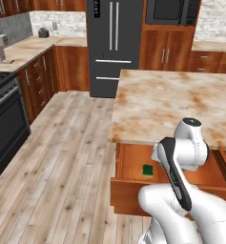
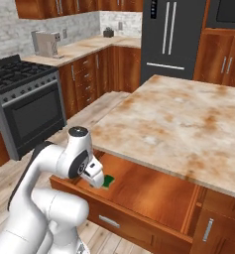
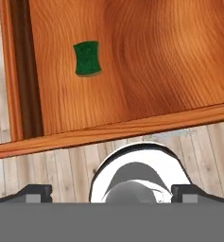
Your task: Restock the sink supplies by placing the sponge and soap dispenser on the counter and next to the sink. Make sure the soap dispenser is upright.
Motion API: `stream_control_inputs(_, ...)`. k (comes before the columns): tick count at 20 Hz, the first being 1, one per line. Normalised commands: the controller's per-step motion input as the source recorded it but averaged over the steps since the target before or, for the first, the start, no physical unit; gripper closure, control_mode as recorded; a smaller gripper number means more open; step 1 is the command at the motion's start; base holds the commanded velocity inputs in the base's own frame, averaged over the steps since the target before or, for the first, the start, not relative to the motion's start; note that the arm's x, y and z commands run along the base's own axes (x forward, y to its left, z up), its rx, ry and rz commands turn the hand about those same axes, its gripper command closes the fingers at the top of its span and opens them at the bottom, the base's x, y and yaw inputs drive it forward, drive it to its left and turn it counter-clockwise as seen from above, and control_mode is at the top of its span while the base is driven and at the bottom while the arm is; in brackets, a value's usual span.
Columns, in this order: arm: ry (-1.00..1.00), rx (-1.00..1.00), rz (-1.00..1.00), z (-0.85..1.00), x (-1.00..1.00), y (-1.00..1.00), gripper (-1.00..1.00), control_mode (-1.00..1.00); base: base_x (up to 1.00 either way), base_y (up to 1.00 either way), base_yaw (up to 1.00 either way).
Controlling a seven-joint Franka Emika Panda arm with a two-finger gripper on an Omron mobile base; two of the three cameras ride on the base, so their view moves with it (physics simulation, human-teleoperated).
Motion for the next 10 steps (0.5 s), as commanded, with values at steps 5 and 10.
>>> stream_control_inputs(5,0.08,0.0,0.03,-0.51,0.66,-0.02,-1.0,-1.0,0.0,0.0,0.0)
stream_control_inputs(10,0.03,-0.05,0.04,-0.57,0.41,-0.02,-1.0,-1.0,0.0,0.0,0.0)
